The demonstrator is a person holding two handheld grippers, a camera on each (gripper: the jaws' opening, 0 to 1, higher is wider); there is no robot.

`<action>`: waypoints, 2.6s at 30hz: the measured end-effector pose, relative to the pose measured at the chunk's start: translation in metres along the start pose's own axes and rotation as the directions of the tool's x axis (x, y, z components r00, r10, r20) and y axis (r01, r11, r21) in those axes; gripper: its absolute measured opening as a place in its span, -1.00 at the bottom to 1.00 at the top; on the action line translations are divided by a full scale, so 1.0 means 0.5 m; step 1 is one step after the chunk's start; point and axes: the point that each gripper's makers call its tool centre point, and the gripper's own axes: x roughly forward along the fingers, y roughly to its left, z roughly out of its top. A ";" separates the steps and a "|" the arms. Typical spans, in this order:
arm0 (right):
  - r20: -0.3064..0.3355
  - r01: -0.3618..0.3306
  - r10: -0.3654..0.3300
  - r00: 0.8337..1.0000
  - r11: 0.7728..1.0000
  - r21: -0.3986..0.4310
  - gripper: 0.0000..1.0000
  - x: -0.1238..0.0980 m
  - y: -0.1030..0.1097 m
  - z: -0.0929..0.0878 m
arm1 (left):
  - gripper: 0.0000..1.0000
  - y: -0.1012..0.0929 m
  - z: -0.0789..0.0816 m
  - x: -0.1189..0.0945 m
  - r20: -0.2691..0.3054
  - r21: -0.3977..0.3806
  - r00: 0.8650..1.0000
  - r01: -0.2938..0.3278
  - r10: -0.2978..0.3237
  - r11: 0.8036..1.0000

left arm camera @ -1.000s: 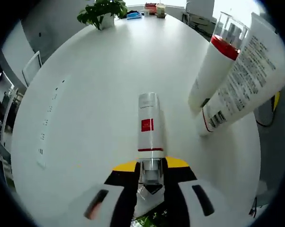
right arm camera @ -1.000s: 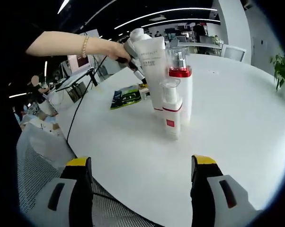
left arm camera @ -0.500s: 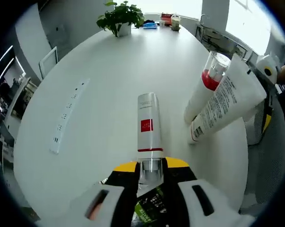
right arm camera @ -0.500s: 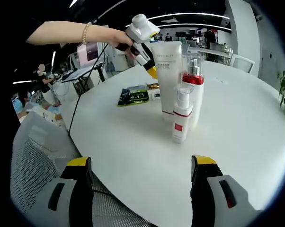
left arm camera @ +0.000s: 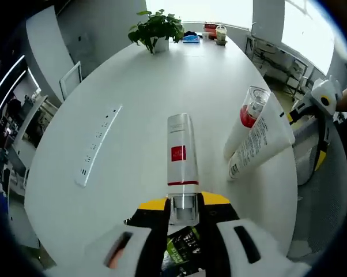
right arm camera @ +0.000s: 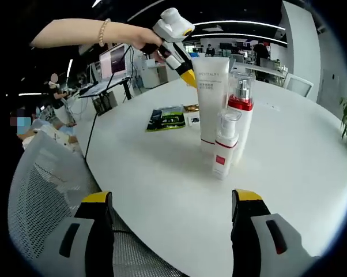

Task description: Arrange the skincare products in the storage area until every visible bottle or jar stands upright without overlapping.

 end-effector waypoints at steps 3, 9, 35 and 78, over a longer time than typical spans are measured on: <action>-0.002 -0.002 0.002 1.000 1.000 -0.012 0.69 0.000 0.002 0.000 | -0.51 0.013 0.007 -0.007 0.009 0.004 1.000 -0.015 0.015 1.000; 0.006 0.003 -0.002 1.000 1.000 -0.014 0.69 -0.001 0.000 0.003 | -0.51 0.016 0.029 -0.040 0.020 0.007 0.999 -0.040 0.040 0.999; 0.011 0.002 -0.001 1.000 0.999 -0.034 0.67 -0.002 0.003 0.013 | -0.50 0.052 0.053 -0.168 -0.017 0.085 0.996 -0.089 0.091 0.992; 0.174 -0.014 0.051 0.983 0.978 -0.207 0.67 -0.069 0.035 0.231 | -0.50 -0.182 -0.003 -0.252 -0.109 0.273 0.991 0.102 -0.075 0.957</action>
